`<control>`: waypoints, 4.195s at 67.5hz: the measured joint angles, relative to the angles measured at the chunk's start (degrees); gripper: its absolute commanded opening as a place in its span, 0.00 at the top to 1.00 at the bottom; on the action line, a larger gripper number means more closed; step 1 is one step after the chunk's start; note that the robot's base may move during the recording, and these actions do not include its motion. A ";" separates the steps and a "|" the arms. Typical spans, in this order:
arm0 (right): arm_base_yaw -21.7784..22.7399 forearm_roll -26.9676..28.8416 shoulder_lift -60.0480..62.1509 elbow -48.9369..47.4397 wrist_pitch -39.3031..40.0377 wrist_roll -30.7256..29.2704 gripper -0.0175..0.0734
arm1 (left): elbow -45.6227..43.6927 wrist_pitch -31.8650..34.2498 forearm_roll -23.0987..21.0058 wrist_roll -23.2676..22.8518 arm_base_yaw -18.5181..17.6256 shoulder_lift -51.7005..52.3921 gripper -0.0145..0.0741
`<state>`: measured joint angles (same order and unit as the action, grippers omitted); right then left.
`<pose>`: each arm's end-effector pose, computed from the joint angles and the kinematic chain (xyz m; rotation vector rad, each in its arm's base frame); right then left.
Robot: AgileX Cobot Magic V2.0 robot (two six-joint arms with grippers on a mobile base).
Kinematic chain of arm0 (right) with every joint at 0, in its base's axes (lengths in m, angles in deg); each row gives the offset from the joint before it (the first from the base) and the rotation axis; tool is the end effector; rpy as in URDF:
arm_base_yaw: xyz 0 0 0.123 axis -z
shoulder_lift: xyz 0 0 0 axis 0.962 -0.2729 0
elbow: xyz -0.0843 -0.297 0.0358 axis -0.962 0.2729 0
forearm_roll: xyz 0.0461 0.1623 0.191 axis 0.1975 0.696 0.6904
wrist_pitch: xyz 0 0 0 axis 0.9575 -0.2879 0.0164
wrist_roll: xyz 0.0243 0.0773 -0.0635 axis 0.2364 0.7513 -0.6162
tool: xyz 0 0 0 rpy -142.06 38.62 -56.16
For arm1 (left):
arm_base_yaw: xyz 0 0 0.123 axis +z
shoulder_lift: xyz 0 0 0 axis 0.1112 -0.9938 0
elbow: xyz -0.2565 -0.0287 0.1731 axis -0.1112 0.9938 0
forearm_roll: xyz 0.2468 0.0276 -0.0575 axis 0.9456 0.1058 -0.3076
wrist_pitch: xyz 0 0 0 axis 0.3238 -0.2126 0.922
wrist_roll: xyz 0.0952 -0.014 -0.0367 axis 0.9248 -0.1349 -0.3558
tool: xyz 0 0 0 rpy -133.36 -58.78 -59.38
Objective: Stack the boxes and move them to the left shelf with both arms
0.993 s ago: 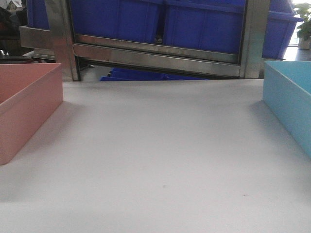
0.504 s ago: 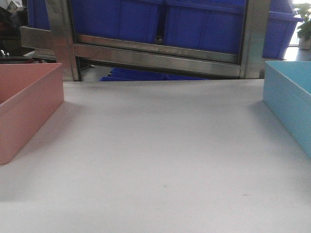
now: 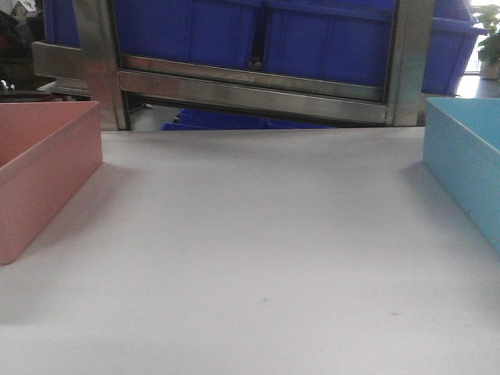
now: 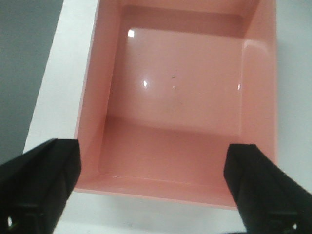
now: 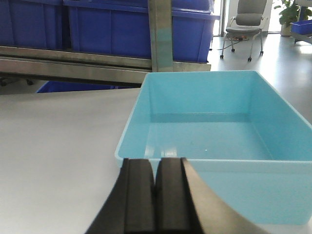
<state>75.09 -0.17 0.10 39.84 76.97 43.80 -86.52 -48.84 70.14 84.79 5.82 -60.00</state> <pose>0.0460 -0.0009 0.1957 0.0968 1.5827 0.0667 0.3230 0.0608 0.4091 -0.0874 2.5116 0.0257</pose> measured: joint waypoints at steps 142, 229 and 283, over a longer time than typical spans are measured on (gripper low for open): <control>0.00 0.00 0.00 0.00 0.44 0.00 0.75 | -20.15 3.47 -5.40 13.75 6.77 -40.43 0.84; 0.00 0.00 0.00 0.00 0.44 0.00 0.75 | -25.17 -6.88 -1.85 -27.63 -29.95 -33.12 0.84; 0.00 0.00 0.00 0.00 0.44 0.00 0.75 | -7.39 4.87 -0.19 -34.76 -35.59 -32.59 0.84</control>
<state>75.09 -0.17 0.10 39.84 77.40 43.80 -93.91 -43.96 69.96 50.03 -29.77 -92.59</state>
